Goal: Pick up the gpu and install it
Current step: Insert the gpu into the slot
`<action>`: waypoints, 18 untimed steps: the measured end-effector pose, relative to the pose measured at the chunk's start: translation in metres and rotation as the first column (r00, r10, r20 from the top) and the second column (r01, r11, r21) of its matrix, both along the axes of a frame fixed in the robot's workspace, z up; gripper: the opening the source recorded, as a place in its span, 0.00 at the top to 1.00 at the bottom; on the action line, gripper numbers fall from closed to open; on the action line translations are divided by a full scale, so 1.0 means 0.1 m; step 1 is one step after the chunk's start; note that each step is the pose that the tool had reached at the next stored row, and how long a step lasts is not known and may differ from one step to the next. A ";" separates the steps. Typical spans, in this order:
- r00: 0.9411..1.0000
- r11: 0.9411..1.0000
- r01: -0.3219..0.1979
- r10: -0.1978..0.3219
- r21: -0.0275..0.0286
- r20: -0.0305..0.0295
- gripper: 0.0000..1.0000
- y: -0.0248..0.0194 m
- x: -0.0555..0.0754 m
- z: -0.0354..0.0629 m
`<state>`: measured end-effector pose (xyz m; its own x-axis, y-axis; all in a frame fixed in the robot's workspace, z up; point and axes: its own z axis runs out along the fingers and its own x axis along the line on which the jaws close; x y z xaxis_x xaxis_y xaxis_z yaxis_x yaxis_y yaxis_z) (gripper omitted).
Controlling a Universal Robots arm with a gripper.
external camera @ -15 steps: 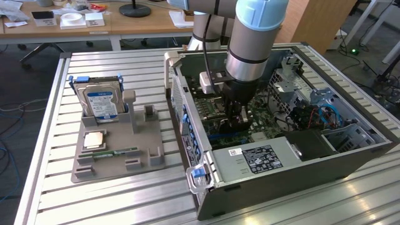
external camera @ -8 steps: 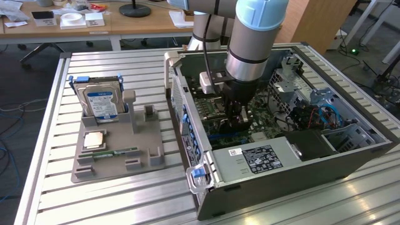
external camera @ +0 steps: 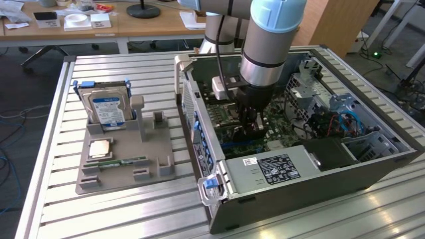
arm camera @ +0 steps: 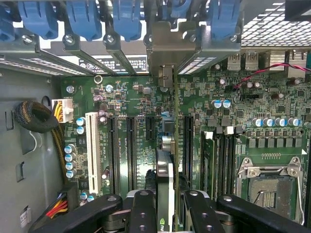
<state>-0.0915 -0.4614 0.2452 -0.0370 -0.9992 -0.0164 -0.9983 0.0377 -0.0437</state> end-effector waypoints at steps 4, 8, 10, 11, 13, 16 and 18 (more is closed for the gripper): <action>1.000 1.000 0.000 0.000 0.000 0.000 0.73 0.001 0.00 -0.002; 1.000 1.000 0.000 0.000 0.000 0.000 0.73 0.000 0.00 -0.013; 1.000 1.000 0.000 0.000 0.000 0.000 0.73 0.000 0.00 -0.013; 1.000 1.000 0.000 0.000 0.000 0.000 0.73 0.001 0.00 -0.016; 1.000 1.000 0.000 0.000 0.000 0.000 0.73 0.000 0.00 -0.023; 1.000 1.000 0.000 0.000 0.000 0.000 0.73 0.000 0.00 -0.023; 1.000 1.000 0.000 0.000 0.000 0.000 0.73 0.001 0.00 -0.033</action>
